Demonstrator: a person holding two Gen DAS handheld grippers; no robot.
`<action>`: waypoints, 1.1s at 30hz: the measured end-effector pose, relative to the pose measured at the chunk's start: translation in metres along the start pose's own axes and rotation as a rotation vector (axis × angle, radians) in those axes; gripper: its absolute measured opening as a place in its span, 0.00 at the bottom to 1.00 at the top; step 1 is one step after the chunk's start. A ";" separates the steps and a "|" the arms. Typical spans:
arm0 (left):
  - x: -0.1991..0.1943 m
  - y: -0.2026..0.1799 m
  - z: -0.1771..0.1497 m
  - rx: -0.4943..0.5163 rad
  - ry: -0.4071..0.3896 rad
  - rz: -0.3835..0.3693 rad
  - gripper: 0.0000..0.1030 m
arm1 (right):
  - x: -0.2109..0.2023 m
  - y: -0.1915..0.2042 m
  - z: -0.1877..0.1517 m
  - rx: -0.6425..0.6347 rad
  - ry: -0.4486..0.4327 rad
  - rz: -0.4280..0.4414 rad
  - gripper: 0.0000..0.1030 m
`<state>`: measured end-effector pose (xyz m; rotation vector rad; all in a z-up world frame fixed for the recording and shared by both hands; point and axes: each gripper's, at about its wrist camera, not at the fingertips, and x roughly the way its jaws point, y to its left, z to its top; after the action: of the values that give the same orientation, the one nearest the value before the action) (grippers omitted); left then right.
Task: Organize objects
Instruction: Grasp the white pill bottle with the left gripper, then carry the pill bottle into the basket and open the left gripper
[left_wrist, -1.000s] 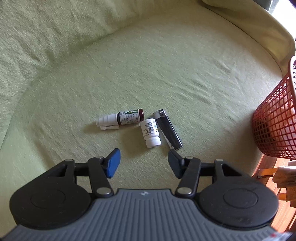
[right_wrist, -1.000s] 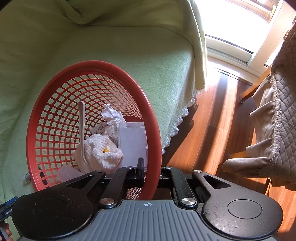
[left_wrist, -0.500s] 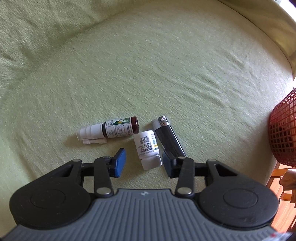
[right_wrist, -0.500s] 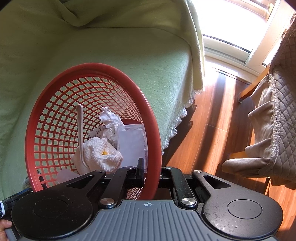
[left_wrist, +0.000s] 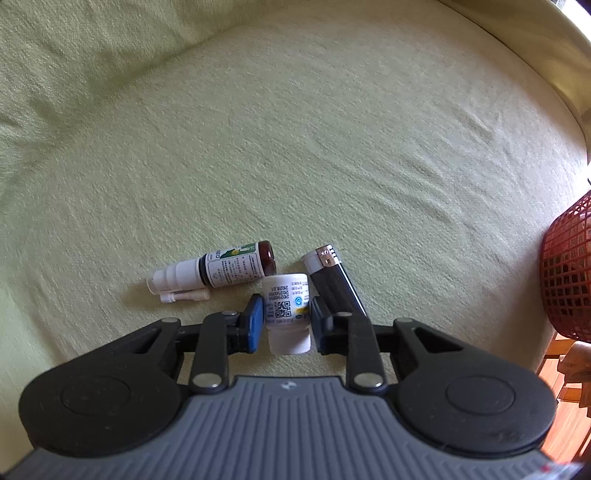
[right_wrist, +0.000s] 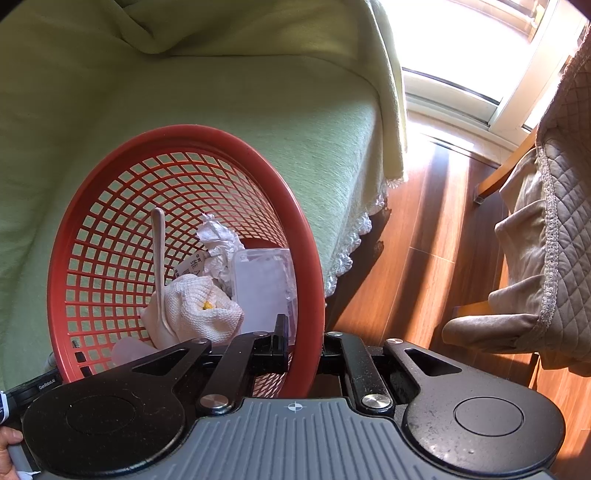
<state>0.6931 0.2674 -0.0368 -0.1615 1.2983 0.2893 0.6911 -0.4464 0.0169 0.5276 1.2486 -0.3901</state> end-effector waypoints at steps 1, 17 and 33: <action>-0.004 0.001 0.000 -0.002 -0.006 -0.006 0.22 | 0.000 -0.001 0.000 0.001 -0.001 0.002 0.05; -0.123 -0.050 0.013 0.060 -0.101 -0.154 0.22 | -0.002 0.005 -0.006 -0.045 -0.014 0.010 0.05; -0.158 -0.166 0.032 0.235 -0.135 -0.308 0.22 | -0.002 0.015 -0.010 -0.115 -0.052 0.012 0.05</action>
<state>0.7342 0.0993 0.1164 -0.1373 1.1444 -0.1143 0.6912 -0.4289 0.0189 0.4243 1.2096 -0.3179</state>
